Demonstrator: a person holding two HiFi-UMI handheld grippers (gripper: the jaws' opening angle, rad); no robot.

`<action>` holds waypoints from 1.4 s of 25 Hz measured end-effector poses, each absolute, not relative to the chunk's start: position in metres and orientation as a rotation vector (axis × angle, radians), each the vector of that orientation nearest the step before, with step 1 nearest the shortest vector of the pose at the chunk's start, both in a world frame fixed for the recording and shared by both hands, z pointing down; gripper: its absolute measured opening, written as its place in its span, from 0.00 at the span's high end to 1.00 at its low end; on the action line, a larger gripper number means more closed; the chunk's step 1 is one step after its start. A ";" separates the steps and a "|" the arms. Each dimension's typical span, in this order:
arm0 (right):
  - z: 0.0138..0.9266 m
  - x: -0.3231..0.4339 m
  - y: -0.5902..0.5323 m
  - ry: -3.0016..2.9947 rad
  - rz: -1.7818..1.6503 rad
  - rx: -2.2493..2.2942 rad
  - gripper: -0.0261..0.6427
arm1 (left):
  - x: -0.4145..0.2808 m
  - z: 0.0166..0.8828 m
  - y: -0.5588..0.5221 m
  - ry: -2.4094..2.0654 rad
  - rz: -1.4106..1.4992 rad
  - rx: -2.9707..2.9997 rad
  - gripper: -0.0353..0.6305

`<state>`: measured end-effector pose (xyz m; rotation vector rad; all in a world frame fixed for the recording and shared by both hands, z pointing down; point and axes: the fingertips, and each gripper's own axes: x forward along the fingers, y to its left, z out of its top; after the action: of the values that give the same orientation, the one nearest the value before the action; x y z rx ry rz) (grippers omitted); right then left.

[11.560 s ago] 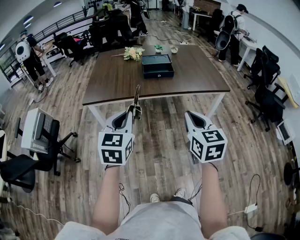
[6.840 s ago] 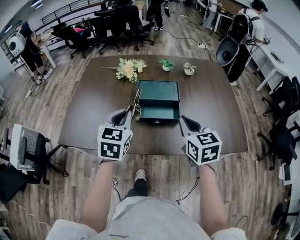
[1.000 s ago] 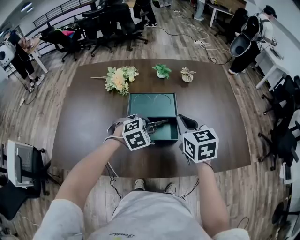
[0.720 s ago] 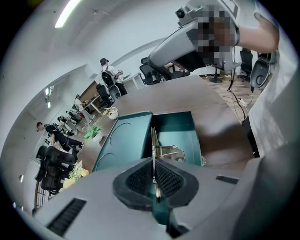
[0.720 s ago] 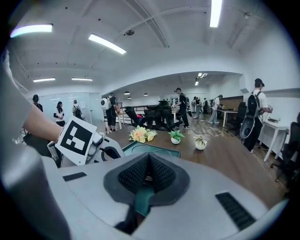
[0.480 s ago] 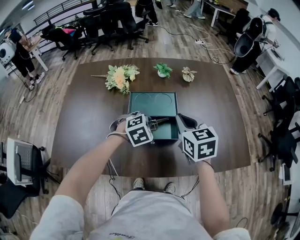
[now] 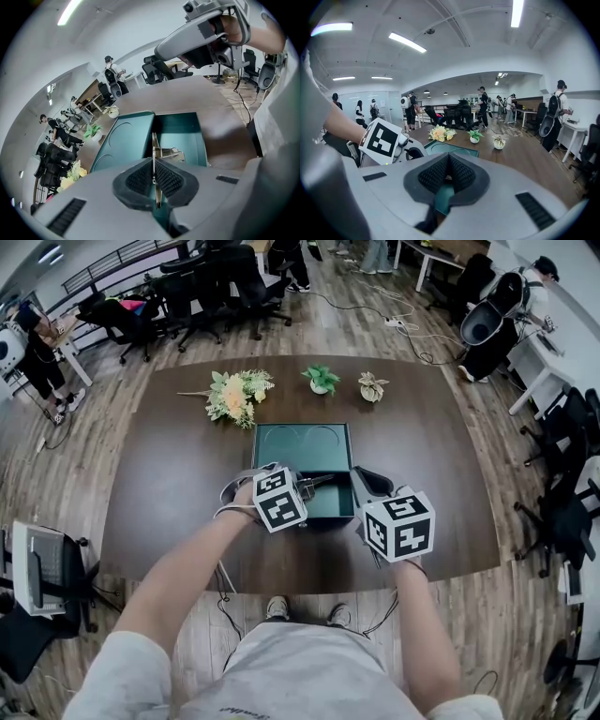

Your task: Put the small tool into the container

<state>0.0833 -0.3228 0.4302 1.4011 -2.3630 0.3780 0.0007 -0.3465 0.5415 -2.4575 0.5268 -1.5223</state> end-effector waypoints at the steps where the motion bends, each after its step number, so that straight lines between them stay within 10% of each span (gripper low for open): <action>1: 0.430 0.084 -0.323 -2.361 0.377 1.403 0.95 | 0.001 0.542 -0.347 0.529 -1.523 -2.458 0.94; 35: 0.433 0.102 -0.317 -2.352 0.403 1.457 0.95 | 0.008 0.550 -0.352 0.574 -1.525 -2.522 0.92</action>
<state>0.1022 -0.3171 0.4326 1.4574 -2.3523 0.4029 0.0082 -0.3519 0.5500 -2.5218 0.5744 -1.5252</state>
